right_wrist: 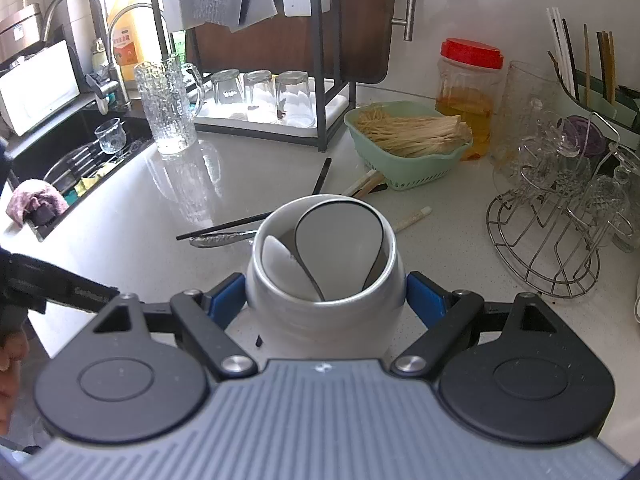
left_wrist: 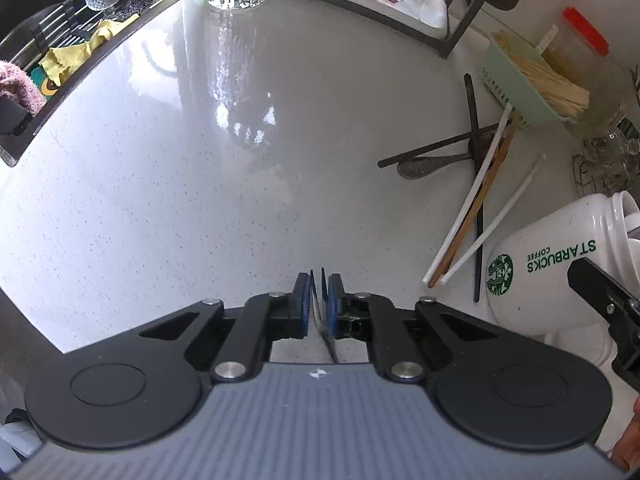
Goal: Organize utensils
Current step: 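Move the left tool to the utensil pile and grasp a metal fork, then carry the fork with the left tool and lower it into the mug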
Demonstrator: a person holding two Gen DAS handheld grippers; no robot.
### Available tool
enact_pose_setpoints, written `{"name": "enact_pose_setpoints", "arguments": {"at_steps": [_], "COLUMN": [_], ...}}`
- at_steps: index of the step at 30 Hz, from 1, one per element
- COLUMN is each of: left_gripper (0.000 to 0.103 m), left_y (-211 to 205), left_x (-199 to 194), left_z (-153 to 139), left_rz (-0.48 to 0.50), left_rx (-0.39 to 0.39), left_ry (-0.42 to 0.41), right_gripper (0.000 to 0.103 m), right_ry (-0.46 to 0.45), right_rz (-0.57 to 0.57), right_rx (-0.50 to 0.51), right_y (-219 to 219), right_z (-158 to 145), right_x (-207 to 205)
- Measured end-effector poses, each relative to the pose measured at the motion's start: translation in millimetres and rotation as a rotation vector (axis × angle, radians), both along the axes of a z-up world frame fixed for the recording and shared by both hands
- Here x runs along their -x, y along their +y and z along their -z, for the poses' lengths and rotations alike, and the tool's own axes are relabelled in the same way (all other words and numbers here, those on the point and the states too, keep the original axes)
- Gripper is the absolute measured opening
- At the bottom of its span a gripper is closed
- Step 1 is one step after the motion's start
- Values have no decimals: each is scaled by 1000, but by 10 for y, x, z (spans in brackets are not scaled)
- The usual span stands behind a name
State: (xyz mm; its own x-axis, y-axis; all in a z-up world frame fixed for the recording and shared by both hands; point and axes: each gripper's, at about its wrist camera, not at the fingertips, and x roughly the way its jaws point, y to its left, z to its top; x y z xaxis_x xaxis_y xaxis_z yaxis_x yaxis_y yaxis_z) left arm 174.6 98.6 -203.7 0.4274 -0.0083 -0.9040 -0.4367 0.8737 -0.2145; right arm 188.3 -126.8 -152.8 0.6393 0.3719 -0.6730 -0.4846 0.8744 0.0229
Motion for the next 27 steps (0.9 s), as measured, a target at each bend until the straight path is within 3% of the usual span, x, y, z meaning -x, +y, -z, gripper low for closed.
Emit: {"name": "enact_pose_setpoints", "arguments": {"at_steps": [7,27], "left_gripper": [9,1], "left_y": [-22,-305], "left_x": [-34,-108], "left_z": [-95,-761], "left_rz": [43,194], "left_rx": [-13,-68], "left_ry": [-30,-194], "right_gripper": [89,89], "right_ry": [-4,-26], "right_rz": [4,11], "right_rx": [-1,-7], "right_y": [5,-3], "right_z": [6,4], "right_x": [4,37]}}
